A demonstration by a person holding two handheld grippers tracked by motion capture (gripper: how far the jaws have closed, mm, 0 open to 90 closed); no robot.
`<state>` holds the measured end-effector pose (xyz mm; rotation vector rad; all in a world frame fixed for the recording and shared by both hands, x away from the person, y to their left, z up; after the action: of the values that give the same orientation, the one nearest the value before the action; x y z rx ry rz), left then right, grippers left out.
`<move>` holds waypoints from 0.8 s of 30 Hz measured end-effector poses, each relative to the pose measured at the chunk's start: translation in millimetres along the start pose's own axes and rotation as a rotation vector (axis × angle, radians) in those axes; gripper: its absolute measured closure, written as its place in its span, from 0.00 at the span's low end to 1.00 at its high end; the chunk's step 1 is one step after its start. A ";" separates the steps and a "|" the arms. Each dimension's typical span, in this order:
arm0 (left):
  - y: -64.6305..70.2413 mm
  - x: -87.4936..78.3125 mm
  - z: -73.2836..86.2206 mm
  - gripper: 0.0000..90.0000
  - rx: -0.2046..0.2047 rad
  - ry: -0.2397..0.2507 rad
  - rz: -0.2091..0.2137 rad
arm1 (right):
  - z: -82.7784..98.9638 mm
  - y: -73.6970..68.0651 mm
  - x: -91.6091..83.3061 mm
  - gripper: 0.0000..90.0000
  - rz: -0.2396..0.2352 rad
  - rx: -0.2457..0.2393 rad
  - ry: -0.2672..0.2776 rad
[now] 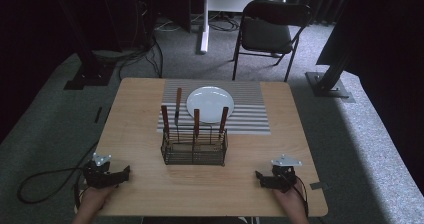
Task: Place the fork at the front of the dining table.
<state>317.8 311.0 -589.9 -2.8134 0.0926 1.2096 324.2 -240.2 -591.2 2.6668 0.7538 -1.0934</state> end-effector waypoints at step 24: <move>0.0 0.0 0.1 0.01 0.000 0.000 0.000 | 0.1 0.7 -3.6 0.15 -0.017 -0.017 -0.047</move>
<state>317.7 311.0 -589.9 -2.8134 0.0925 1.2095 322.3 -242.3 -588.8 2.6158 0.7745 -1.1443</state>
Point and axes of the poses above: each handheld gripper's, and its own axes: x roughly forward along the jaws, z roughly out of its underside, y roughly to its right, the point moved 6 cm from there along x, roughly forward along the jaws, and after that the axes turned 3 degrees about -z, right-handed, at the moved point
